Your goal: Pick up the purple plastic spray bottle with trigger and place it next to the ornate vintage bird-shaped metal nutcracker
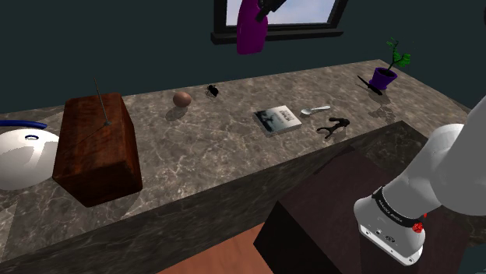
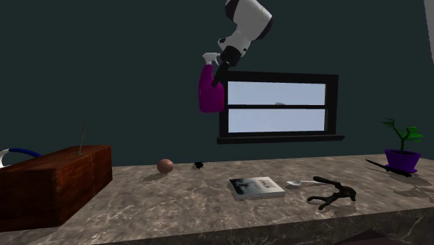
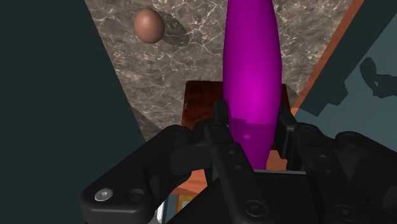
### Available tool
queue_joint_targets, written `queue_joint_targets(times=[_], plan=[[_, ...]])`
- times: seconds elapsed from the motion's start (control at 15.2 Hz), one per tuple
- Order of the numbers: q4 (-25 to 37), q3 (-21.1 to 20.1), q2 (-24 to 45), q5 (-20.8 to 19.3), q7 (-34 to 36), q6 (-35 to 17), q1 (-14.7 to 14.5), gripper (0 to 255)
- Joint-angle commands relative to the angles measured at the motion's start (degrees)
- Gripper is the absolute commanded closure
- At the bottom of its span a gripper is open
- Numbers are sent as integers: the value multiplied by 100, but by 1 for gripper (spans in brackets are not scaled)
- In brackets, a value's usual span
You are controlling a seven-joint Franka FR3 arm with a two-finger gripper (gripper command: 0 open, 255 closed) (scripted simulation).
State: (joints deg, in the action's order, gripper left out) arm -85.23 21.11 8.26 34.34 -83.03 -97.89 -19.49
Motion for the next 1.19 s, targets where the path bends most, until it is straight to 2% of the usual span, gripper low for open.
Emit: queue_joint_targets(times=[0.0, 0.53, 1.12], plan=[[-362, 85, -299, -81, -191, 23, 75, 255], [-1341, 460, -1251, -444, -858, 305, 440, 255], [-1828, 1024, -1911, -873, -1671, 877, 936, 255]])
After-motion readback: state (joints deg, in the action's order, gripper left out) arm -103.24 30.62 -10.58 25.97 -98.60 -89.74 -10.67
